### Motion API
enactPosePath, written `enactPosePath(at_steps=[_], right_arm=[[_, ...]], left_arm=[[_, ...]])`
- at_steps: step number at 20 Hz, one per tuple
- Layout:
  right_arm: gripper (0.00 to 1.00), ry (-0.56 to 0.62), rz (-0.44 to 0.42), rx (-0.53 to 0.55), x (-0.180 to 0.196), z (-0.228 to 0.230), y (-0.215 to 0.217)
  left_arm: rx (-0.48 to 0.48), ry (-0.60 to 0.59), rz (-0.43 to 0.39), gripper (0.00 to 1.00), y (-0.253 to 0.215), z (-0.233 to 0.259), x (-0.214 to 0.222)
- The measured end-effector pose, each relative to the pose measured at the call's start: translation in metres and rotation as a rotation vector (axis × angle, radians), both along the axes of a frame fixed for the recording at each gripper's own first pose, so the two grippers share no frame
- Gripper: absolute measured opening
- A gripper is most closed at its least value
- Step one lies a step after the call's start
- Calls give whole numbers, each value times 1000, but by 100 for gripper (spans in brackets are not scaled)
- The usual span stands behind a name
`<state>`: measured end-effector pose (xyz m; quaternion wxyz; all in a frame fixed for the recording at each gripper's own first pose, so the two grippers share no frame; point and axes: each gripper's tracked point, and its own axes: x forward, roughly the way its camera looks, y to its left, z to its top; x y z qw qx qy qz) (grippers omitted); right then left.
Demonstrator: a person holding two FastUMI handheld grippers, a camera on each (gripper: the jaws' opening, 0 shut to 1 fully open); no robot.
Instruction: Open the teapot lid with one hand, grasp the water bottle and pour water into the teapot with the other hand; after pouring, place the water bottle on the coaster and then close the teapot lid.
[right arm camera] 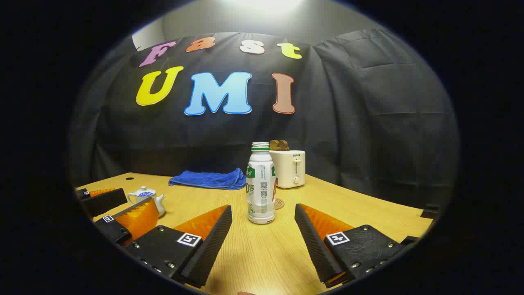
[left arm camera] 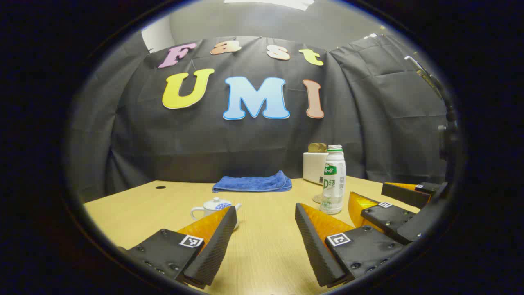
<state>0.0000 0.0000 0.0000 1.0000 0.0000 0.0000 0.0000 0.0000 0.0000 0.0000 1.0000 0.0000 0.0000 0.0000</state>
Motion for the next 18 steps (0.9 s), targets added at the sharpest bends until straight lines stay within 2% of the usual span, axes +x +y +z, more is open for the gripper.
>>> enactPosePath(at_steps=[18], right_arm=[[95, -5, 3, -1, 2, -1, -2]], left_arm=[[0, -2, 0, 99, 0, 1, 0]])
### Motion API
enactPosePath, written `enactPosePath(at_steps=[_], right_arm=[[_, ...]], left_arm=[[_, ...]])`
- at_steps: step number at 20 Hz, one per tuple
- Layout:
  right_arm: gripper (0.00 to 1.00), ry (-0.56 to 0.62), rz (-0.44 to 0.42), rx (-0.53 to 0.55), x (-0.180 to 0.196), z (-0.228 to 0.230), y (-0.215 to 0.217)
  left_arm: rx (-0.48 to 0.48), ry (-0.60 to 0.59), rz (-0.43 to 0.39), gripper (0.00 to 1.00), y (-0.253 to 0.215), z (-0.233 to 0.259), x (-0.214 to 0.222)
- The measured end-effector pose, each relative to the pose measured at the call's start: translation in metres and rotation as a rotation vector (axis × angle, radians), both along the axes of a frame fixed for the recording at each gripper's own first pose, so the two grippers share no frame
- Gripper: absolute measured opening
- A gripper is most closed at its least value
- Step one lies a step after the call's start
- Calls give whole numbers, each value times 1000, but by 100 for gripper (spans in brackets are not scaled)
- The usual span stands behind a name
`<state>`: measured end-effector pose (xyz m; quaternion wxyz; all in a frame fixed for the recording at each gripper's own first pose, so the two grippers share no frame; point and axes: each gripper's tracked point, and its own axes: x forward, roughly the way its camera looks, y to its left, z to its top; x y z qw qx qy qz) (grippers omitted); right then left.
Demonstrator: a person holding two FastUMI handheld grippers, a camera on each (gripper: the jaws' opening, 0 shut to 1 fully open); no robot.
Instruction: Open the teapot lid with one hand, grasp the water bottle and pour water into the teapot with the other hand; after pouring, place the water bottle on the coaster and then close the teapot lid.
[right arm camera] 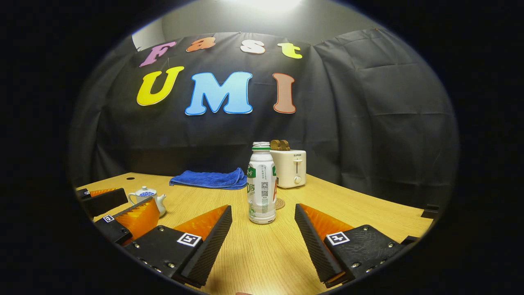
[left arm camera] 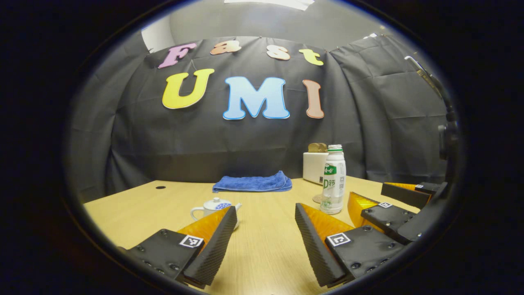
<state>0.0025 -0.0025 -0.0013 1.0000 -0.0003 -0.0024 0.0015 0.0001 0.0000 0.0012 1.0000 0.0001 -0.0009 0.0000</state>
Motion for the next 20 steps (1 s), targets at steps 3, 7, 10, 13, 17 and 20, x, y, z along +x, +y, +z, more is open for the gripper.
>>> enactPosePath(at_steps=[3, 7, 10, 13, 17, 20], right_arm=[[95, -1, 0, 0, 1, -1, 0], [95, -5, 93, -6, 0, -1, 13], [95, -5, 252, -13, -4, -1, 33], [95, -2, 263, -11, -2, -2, 30], [95, -4, 238, -11, 11, -2, 28], [95, -10, 234, -11, 18, 0, 25]], left_arm=[[0, 0, 0, 99, 0, 0, 0], [0, 0, 1, 99, -1, 1, 0], [1, -2, 26, 100, 5, 0, 0], [1, 5, 28, 100, 6, -1, -4], [0, 8, -67, 100, -12, -2, 5], [1, -3, -17, 100, 4, 1, 4]])
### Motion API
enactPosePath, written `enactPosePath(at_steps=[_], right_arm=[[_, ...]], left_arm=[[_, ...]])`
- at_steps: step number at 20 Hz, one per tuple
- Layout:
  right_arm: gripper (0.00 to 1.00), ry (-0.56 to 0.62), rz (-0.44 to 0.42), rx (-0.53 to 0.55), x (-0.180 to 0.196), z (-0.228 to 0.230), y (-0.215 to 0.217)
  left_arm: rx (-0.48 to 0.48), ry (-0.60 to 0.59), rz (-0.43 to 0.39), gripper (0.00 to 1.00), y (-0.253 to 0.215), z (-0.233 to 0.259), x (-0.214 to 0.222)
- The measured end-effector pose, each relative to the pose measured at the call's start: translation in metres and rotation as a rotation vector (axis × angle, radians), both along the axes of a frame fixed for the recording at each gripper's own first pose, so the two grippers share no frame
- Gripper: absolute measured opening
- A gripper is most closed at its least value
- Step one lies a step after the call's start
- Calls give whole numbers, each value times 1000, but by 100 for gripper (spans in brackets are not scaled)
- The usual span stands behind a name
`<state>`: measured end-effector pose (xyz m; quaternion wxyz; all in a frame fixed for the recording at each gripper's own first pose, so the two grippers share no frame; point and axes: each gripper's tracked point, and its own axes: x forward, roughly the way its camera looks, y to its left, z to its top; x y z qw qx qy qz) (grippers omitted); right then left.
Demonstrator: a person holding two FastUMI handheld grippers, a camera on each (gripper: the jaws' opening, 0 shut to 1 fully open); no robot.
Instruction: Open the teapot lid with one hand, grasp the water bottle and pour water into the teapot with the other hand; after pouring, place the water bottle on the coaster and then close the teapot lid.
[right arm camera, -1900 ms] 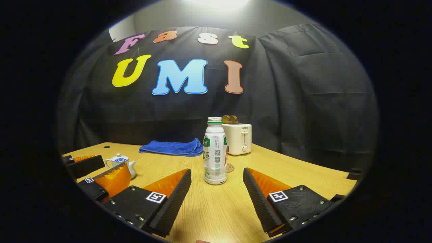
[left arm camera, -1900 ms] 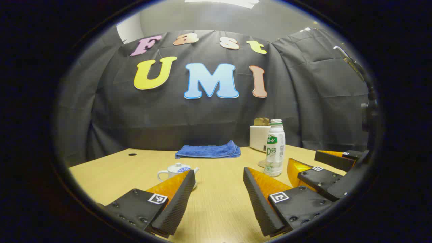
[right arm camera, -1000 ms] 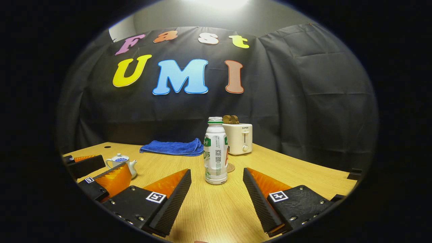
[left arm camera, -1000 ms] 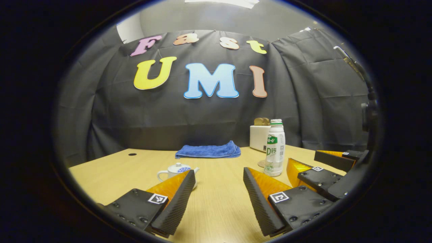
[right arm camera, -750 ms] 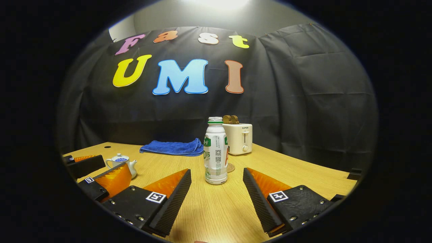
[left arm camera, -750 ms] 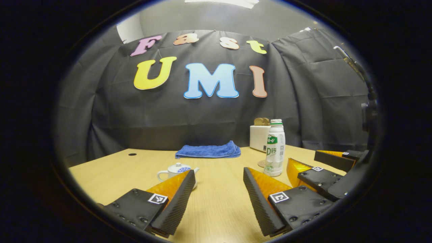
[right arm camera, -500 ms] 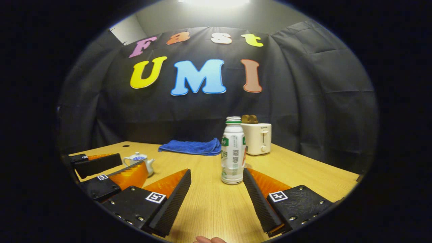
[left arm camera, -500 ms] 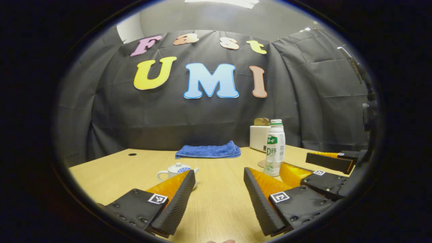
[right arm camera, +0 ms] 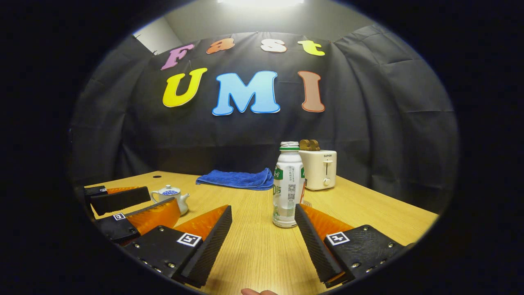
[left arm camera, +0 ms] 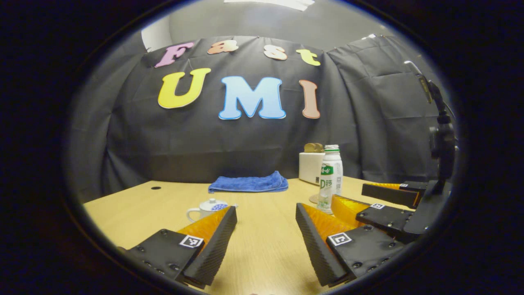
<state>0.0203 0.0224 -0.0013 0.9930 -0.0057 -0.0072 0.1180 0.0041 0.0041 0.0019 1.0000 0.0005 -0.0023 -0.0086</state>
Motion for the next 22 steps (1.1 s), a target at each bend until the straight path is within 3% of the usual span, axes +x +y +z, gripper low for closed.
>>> enactPosePath(at_steps=[5, 9, 14, 22], right_arm=[[95, 20, 41, -17, 9, -3, 4], [95, 34, 62, -26, 17, -4, 6], [95, 35, 61, -18, 21, 0, 1], [95, 41, 47, -33, 26, -1, -5]], left_arm=[[17, 6, 84, 100, 44, -1, 16], [-45, -1, 129, 100, 83, 11, 44], [-114, 79, 147, 99, 111, -3, 96], [-35, 162, 135, 99, 106, -32, 126]])
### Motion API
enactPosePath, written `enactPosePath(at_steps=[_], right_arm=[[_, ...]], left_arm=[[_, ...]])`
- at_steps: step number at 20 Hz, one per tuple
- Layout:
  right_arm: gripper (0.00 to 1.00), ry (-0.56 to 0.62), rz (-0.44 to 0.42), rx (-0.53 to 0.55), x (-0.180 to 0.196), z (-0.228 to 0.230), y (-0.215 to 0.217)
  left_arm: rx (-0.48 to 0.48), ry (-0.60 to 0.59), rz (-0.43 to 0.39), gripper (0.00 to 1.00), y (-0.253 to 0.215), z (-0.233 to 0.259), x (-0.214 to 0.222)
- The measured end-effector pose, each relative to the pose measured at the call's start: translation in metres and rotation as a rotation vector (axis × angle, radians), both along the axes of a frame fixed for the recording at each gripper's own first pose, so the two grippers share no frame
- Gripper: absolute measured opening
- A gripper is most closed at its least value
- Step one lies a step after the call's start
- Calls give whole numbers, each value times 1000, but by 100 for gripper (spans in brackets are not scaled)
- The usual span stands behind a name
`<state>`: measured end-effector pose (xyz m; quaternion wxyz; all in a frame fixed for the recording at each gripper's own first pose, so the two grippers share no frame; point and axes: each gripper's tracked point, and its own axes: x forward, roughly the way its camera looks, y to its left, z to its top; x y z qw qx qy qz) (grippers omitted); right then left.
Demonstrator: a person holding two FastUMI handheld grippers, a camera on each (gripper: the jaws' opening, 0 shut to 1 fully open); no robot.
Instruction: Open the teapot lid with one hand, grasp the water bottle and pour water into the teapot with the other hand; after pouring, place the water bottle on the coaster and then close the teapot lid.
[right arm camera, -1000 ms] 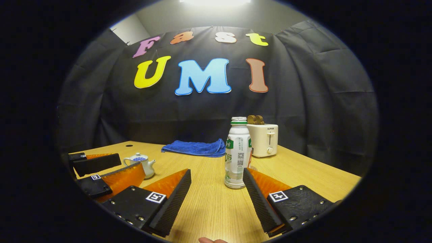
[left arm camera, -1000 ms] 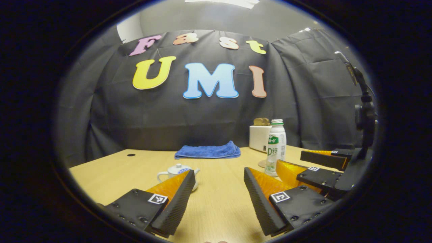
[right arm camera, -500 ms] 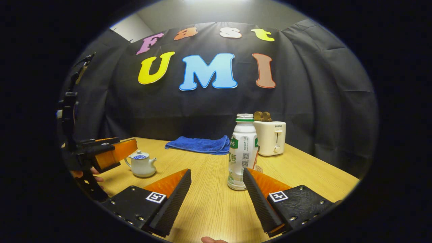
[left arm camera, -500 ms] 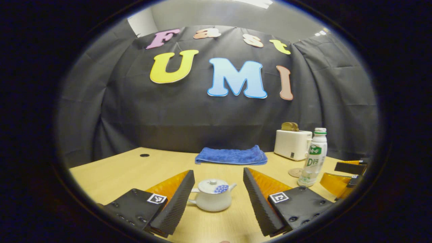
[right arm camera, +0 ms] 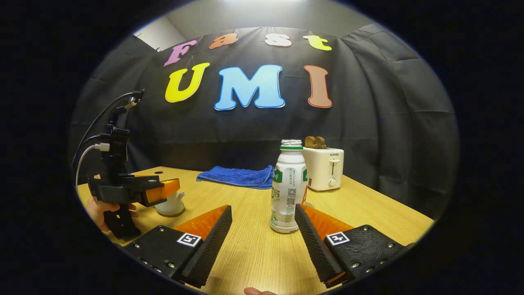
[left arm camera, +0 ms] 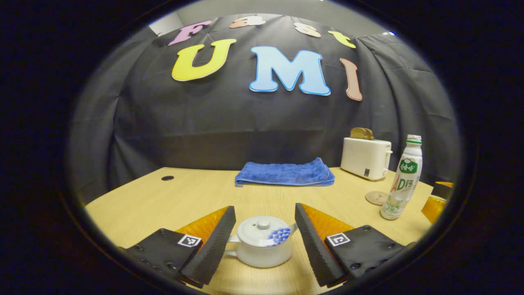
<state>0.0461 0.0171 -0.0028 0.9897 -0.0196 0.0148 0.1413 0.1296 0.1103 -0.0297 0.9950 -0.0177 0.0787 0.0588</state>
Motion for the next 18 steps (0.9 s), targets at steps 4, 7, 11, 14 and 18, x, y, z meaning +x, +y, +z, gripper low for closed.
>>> enactPosePath(at_steps=[4, 7, 11, 14, 18], right_arm=[[95, 10, -4, 3, 1, -3, -3], [95, 15, -3, 8, 0, -2, -3], [95, 10, 0, 15, -1, 0, -2], [95, 12, 8, 13, -1, -1, -2], [95, 7, 12, 19, 0, 0, -2]], left_arm=[[-11, -16, 13, 83, 6, 2, 3], [0, 6, 2, 67, 6, -2, 8], [40, 6, 12, 44, 6, 4, 13], [37, 5, -14, 31, 4, -5, 13], [46, 4, -27, 17, 3, 2, 11]])
